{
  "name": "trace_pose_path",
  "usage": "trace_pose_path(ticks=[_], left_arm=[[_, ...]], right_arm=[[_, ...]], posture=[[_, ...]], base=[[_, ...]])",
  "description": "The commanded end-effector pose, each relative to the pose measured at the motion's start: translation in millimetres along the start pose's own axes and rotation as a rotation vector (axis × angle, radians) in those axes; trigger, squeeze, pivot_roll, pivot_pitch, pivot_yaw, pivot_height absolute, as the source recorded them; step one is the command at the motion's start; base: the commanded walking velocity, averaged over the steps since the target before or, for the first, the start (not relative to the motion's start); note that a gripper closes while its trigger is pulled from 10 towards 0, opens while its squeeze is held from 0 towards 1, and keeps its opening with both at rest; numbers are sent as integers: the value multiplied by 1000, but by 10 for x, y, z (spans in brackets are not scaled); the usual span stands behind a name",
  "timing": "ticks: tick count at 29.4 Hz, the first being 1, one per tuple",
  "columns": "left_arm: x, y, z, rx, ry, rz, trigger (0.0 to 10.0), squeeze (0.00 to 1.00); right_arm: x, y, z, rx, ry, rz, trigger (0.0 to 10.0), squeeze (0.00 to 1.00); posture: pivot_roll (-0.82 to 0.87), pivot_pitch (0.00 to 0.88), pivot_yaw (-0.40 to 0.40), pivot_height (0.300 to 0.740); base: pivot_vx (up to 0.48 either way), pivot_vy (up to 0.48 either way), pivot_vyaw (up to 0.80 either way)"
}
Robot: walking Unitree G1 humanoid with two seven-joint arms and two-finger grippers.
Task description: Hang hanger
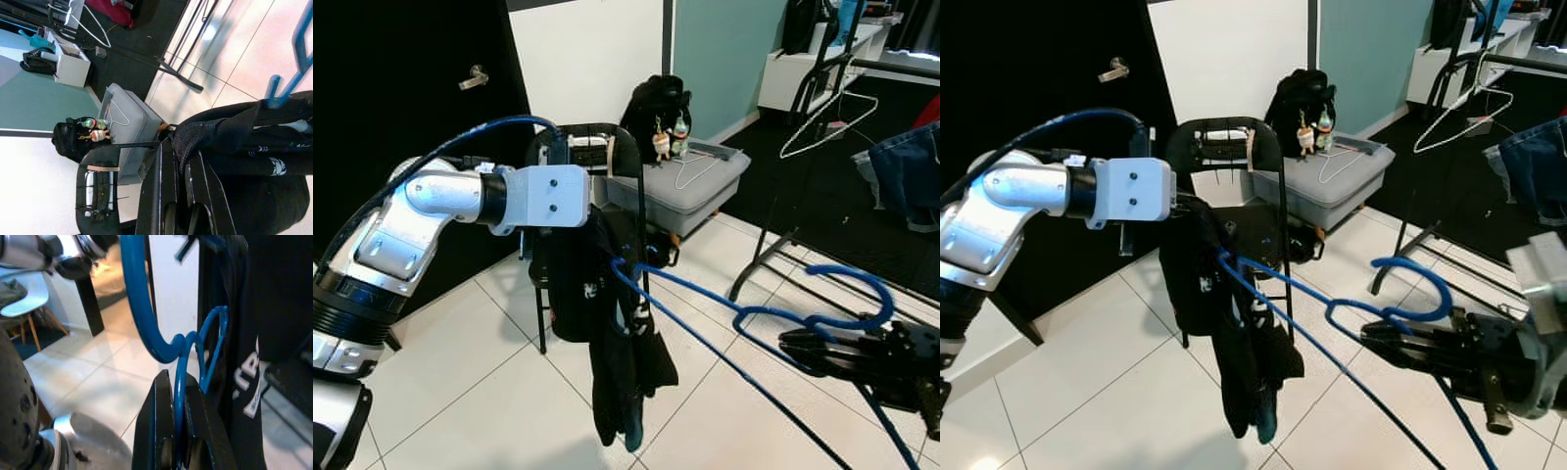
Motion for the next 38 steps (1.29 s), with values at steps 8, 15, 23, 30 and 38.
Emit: trace_pose_path(ticks=[8,15,23,30,38], left_arm=[[31,107,95,-27,23,-19,10000,0],[-6,169,71,-6,15,-46,10000,0],[-151,103,90,78,62,-8,10000,0],[-147,-103,333,221,237,86,10000,0],[-93,-294,526,486,398,133,10000,0]], right_arm=[[-48,-129,-59,-8,-39,69,10000,0],[-87,-131,-132,19,-69,63,10000,0],[-139,-94,-127,29,-51,32,10000,0],[-41,-45,-168,47,-94,27,10000,0],[128,19,-210,70,-179,16,10000,0]], posture=[[-91,0,91,736],[-91,0,91,736],[-89,0,93,736],[-90,0,95,736],[-94,0,104,736]], base=[[0,0,0],[0,0,0],[0,0,0],[0,0,0],[0,0,0]])
Point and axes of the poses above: a point about 5 cm out from each wrist's last joint towards the gripper, its own x axis pointing back from the gripper into the wrist, its own y axis along the axis of the wrist's last joint, z = x × y, the point moved 3 cm from there along -x, pointing out of the wrist towards the gripper, and after that the axes turned 13 degrees about x, right-handed, at the moved point
